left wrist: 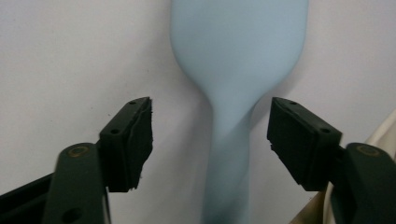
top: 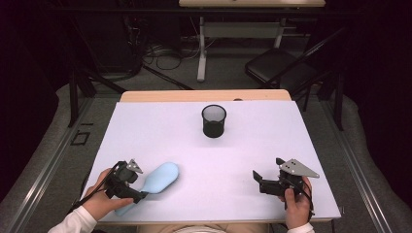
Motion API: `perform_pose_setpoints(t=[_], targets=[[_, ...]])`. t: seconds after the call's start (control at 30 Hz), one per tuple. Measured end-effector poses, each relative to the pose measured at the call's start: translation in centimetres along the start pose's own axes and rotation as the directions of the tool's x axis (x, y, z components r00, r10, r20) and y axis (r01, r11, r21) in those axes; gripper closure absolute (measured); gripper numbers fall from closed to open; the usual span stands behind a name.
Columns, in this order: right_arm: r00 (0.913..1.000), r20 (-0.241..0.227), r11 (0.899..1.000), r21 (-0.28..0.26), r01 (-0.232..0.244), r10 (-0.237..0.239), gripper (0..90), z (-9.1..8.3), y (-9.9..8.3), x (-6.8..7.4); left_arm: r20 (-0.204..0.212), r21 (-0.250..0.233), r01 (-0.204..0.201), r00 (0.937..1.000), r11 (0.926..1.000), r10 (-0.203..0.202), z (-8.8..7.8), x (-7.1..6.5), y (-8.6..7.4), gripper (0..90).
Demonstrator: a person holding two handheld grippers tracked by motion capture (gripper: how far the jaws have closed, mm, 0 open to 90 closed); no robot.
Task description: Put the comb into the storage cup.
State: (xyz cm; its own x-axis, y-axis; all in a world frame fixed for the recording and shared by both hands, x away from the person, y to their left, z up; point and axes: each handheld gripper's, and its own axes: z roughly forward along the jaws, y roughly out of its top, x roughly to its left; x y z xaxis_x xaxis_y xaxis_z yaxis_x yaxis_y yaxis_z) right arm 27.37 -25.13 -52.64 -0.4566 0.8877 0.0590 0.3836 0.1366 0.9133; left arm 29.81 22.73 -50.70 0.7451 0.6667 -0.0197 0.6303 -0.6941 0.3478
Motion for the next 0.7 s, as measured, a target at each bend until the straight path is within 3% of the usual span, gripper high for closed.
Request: perform_pose_setpoints(t=[0.1, 0.47, 0.7], targets=[[1.0, -0.001, 1.0, 0.001, 0.002, -0.002, 2.8, 0.0, 0.0, 0.0, 0.008, 0.003, 0.009, 0.9999, 1.0, -0.009, 0.0, 0.0, 0.0, 39.5], [1.0, 0.006, 1.0, -0.001, 0.007, -0.007, 3.1, -0.1, 0.0, 0.0, 0.009, 0.004, 0.019, 0.9998, 0.9998, -0.019, 0.6, -0.1, 0.0, 40.1], [1.0, 0.009, 1.0, -0.002, 0.004, -0.004, 3.2, -0.1, 0.0, 0.0, 0.038, 0.016, 0.015, 0.9992, 0.9998, -0.016, 1.1, -0.1, -0.1, 44.5]])
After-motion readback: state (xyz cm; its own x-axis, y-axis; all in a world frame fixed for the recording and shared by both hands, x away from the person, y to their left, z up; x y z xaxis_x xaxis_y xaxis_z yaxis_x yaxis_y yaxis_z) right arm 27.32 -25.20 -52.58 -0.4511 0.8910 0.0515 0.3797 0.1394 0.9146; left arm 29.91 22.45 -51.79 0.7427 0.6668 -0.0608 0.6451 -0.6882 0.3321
